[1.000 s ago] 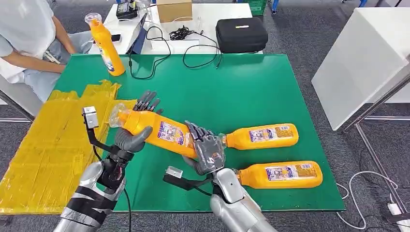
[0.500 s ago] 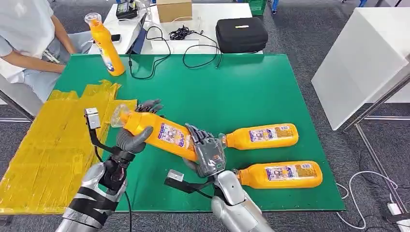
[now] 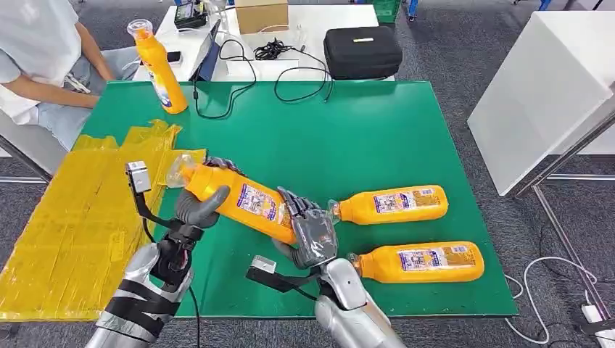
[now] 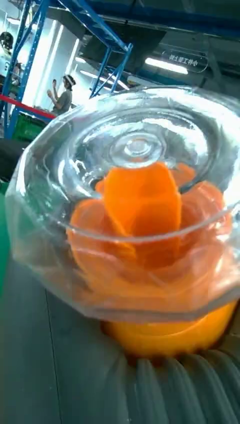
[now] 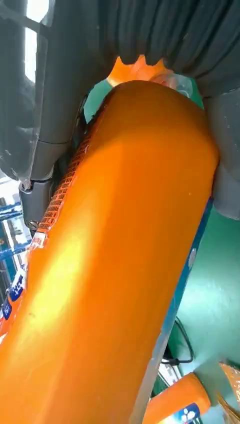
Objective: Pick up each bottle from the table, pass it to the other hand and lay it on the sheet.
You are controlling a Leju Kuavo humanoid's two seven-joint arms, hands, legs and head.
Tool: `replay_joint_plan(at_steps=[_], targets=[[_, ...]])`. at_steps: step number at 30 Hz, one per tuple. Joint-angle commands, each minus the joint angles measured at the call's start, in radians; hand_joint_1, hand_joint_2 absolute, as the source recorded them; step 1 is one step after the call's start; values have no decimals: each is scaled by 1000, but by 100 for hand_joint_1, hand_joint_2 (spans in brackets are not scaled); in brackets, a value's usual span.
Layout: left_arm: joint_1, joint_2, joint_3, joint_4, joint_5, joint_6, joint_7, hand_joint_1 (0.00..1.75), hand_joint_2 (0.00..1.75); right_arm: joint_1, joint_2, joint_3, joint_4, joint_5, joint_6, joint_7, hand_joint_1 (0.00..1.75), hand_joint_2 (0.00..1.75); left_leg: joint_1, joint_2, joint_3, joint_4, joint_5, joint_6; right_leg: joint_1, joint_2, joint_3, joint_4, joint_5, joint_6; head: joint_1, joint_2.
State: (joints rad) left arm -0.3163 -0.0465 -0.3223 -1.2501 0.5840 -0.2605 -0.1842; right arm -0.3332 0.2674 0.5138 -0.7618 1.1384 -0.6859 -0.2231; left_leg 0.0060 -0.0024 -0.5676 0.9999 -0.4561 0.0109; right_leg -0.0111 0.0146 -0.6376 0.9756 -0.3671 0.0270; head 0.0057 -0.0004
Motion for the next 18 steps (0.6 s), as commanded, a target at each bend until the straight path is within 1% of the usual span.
replay_joint_plan(at_steps=[1, 3, 5, 6, 7, 8, 10, 12, 13, 15, 18], targets=[[-51, -20, -27, 35, -8, 16, 7, 175, 175, 3, 0, 38, -13, -12, -12, -39, 175, 175, 1, -2, 4, 0, -2, 0, 1, -4, 5, 0, -3, -1, 0, 0], [-46, -19, -24, 26, -8, 21, 7, 175, 175, 11, -2, 28, -34, -18, -12, -42, 175, 175, 1, -2, 3, 0, -2, 0, 1, -4, 5, 0, -3, -1, 0, 0], [-41, -16, -19, 15, -8, 27, 7, 175, 175, 27, -2, 4, -83, -51, -12, -69, 173, 175, 1, -2, 4, 1, -2, 0, 2, -4, 5, 0, -3, -1, 0, 0], [-36, -14, -15, 8, -8, 30, 7, 175, 175, 39, -1, -10, -115, -60, -12, -82, 14, 175, 1, -2, 2, 1, -1, 0, 1, -3, 3, 0, -2, -1, 0, 0], [-28, -11, -9, -2, -9, 33, 5, 175, 175, 55, 1, -21, -151, -93, -12, -104, 0, 0, 1, -2, 4, 1, -2, 0, 2, -4, 5, 1, -3, -1, 0, 0], [-20, -8, -4, -12, -7, 35, 7, 175, 175, 59, -5, -12, -168, -112, -12, -103, 0, 0, 1, -1, 2, 1, -2, 0, 1, -3, 3, 0, -2, -1, 0, 0], [-20, -8, -4, -12, -7, 35, 7, 175, 175, 59, -5, -12, -168, -112, -12, -103, 0, 0, 1, -1, 6, 1, -4, 0, 2, -3, 7, 1, -4, -1, 0, 0], [-20, -8, -4, -12, -7, 35, 7, 175, 175, 59, -5, -12, -168, -112, -12, -103, 0, 0, 1, 0, 2, 0, -1, 0, 1, -1, 2, 0, -1, -1, 0, 0], [-20, -8, -4, -12, -7, 35, 7, 175, 175, 59, -5, -12, -168, -112, -12, -103, 0, 0, 1, -1, 4, 0, -2, 0, 2, -2, 5, 0, -2, -1, 0, 0], [-20, -8, -4, -12, -7, 35, 7, 175, 175, 59, -5, -12, -168, -112, -12, -103, 0, 0, 1, -2, 4, 0, -2, 0, 1, -4, 5, 0, -2, -1, 0, 0], [-16, -6, 4, -19, -14, 45, 2, 175, 175, 82, -14, -18, -245, -183, -12, -136, 0, 0, 0, -1, 2, 0, -1, 0, 1, -2, 3, 0, -1, 0, 0, 0]])
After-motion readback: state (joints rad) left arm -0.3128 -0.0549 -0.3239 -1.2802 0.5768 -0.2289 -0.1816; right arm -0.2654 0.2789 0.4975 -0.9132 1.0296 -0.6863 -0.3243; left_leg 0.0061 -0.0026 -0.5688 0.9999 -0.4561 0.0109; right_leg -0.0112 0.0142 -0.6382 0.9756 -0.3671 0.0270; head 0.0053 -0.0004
